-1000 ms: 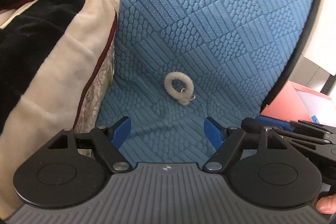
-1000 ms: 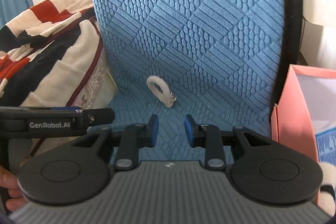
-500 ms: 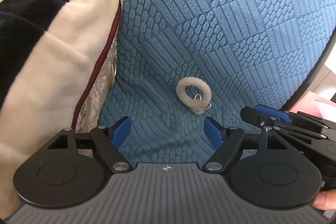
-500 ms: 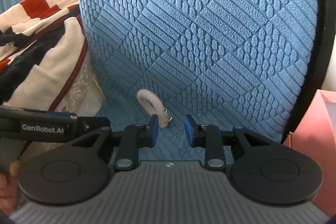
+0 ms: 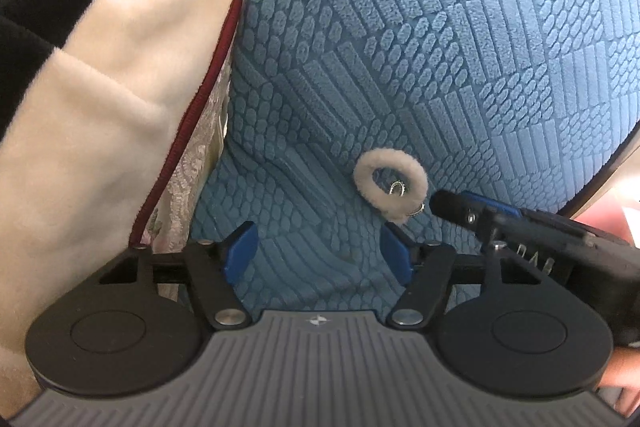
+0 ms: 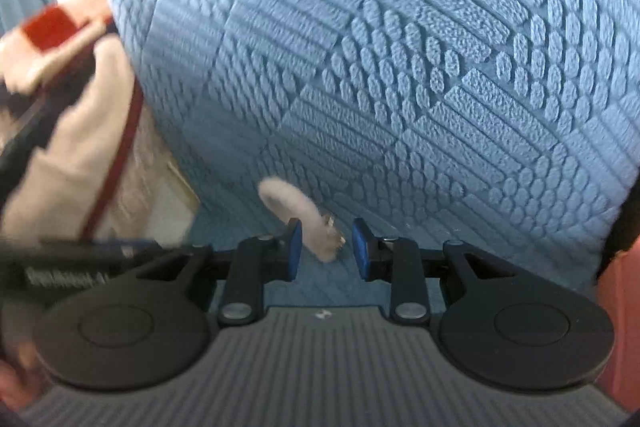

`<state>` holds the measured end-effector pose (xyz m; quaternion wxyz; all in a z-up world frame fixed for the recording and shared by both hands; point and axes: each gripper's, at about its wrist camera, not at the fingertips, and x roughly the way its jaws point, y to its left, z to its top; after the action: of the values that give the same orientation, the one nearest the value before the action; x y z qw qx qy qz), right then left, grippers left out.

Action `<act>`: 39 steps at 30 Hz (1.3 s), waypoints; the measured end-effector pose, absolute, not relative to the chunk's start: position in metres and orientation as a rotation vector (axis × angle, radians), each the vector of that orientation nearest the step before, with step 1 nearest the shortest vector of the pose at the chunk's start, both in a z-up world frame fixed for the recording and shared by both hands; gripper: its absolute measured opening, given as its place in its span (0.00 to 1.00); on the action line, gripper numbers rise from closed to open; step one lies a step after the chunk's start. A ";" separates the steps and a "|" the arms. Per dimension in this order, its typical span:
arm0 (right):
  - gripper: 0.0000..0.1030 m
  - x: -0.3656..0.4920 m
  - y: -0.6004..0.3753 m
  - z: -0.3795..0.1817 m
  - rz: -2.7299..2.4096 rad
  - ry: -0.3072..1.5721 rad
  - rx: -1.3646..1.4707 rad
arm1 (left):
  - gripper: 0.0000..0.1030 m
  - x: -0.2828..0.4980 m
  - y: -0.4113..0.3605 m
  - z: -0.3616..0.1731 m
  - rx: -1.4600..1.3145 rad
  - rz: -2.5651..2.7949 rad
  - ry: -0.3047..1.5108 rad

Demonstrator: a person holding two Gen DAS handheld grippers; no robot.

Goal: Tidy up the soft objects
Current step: 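Lower the right tool onto the white fluffy hair tie and close it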

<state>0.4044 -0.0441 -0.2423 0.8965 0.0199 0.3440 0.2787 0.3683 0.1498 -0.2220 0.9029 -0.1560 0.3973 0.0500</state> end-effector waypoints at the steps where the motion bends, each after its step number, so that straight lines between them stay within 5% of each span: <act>1: 0.31 0.408 -0.045 -0.242 0.586 0.718 0.070 | 0.66 0.369 0.150 -0.223 -0.326 0.102 0.824; 22: 0.31 0.446 0.000 -0.260 0.561 0.764 0.083 | 0.59 0.371 0.151 -0.225 -0.336 0.088 0.835; 29: 0.14 0.452 0.010 -0.264 0.567 0.757 0.045 | 0.59 0.371 0.155 -0.227 -0.349 0.103 0.833; 39: 0.12 0.449 0.001 -0.252 0.543 0.734 0.037 | 0.59 0.365 0.153 -0.219 -0.346 0.091 0.813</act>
<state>0.4487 0.0007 -0.2517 0.8973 0.0180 0.3545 0.2623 0.3647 0.1526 -0.2186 0.9029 -0.1676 0.3935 0.0441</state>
